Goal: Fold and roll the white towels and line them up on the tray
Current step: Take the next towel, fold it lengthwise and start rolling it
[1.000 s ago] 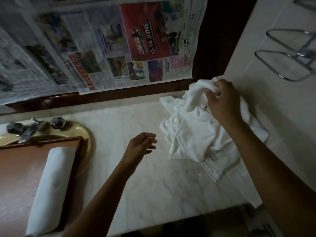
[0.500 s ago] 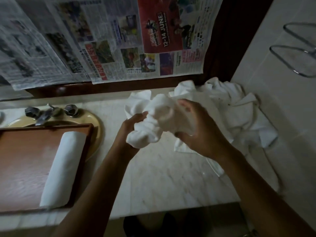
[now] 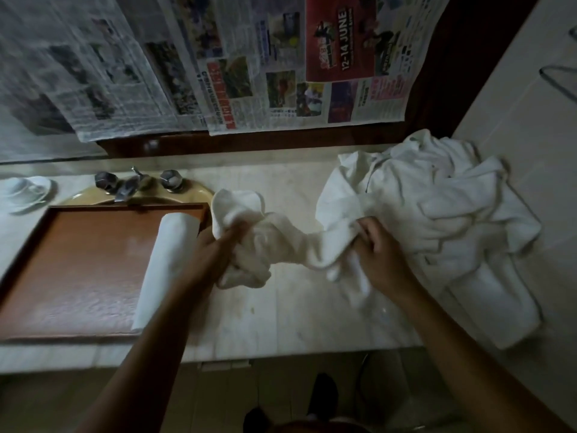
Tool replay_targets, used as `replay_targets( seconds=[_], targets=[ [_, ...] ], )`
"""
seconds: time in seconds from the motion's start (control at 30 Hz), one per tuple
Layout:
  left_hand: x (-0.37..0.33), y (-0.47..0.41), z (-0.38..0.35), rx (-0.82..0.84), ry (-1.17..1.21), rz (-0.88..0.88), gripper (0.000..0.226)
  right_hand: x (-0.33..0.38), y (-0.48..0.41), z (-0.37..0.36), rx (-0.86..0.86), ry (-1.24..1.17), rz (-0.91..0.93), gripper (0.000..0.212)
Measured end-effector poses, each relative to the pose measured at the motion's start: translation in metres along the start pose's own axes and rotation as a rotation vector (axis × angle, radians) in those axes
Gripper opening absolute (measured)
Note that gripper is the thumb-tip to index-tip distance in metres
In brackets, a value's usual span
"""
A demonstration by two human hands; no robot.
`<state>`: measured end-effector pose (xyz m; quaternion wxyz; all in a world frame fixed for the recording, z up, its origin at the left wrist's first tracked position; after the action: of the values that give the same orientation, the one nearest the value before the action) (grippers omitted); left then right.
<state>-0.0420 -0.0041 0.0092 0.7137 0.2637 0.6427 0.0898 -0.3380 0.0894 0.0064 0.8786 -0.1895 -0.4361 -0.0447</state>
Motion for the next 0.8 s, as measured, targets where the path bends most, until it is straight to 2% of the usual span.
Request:
replay_targets(
  seconds=[0.13,0.23,0.27,0.4,0.47,0.57,0.63,0.7,0.8],
  targets=[
    [0.009,0.019,0.035,-0.088,-0.149,-0.131,0.031,0.043,0.058,-0.082,0.264,-0.155,-0.031,0.01],
    [0.018,0.024,0.051,-0.133,-0.186,-0.138,0.032,0.04,0.087,-0.135,0.468,-0.221,-0.143,0.026],
    [0.019,0.026,0.054,-0.156,-0.204,-0.144,0.031,0.035,0.086,-0.141,0.484,-0.217,-0.146,0.032],
    [0.031,0.024,0.066,-0.213,-0.211,-0.109,0.029,-0.006,0.026,-0.107,0.24,0.071,-0.06,0.052],
    [0.031,0.021,0.071,-0.237,-0.179,-0.1,0.031,-0.033,-0.012,-0.083,0.148,0.27,-0.089,0.076],
    [0.024,0.014,0.069,-0.281,-0.176,-0.107,0.031,-0.09,-0.055,-0.059,0.218,0.568,-0.283,0.114],
    [0.018,0.007,0.06,-0.283,-0.183,-0.119,0.031,-0.126,-0.066,-0.054,0.293,0.619,-0.376,0.125],
    [0.012,-0.001,0.048,-0.29,-0.203,-0.133,0.031,-0.153,-0.066,-0.06,0.34,0.548,-0.353,0.118],
    [0.002,-0.01,0.031,-0.308,-0.238,-0.156,0.034,-0.164,-0.07,-0.058,0.277,0.425,-0.207,0.072]
  ],
)
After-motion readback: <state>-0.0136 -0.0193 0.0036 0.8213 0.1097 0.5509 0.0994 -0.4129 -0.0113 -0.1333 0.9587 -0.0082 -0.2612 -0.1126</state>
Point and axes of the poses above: each hand's wrist, its own y-axis away from the middle knuckle, its own z-axis out of the back of the hand, x = y × z, the point moved 10 cm from there along -y, towards the middle knuckle, and after that the axes turned 13 degrees about z, right-handed, at the moved point
